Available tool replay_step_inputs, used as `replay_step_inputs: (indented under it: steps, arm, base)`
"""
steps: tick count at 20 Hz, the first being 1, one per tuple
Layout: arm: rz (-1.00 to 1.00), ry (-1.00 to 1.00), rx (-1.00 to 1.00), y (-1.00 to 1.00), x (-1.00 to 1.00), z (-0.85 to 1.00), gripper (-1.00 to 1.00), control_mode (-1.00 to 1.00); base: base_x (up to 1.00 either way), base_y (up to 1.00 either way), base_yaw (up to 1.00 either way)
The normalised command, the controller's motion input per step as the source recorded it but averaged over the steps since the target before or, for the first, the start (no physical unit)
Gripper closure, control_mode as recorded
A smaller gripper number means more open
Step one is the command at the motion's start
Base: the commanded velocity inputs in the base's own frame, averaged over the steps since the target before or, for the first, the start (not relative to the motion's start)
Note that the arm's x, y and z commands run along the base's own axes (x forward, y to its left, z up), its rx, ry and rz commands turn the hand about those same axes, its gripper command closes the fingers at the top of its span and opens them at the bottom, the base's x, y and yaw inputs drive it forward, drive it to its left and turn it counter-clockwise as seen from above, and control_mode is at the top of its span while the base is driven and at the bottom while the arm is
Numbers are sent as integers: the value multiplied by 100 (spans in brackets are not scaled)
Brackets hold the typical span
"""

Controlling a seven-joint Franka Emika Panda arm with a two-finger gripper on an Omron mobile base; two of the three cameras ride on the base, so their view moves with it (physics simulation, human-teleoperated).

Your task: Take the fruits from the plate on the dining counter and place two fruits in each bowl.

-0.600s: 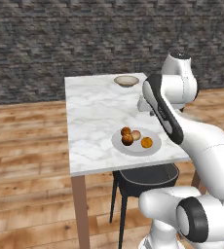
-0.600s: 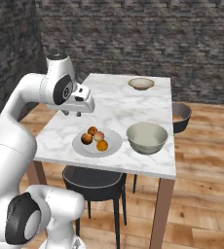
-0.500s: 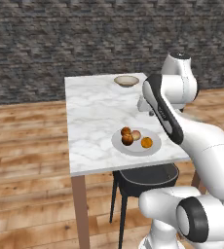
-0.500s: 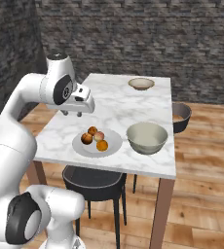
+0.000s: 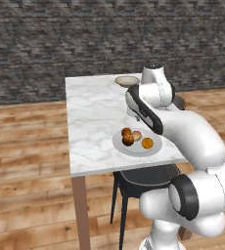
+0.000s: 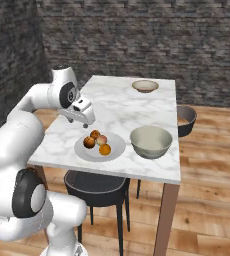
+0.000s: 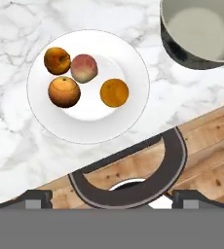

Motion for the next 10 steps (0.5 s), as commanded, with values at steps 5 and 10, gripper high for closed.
replay_step_inputs:
  steps: [5, 10]
  arm:
    - [-40, 7, 9, 10, 64, -52, -100, -100]
    - [-11, 12, 15, 0, 57, -52, -100, -100]
  base:
    - [0, 0, 0]
    - [0, 0, 0]
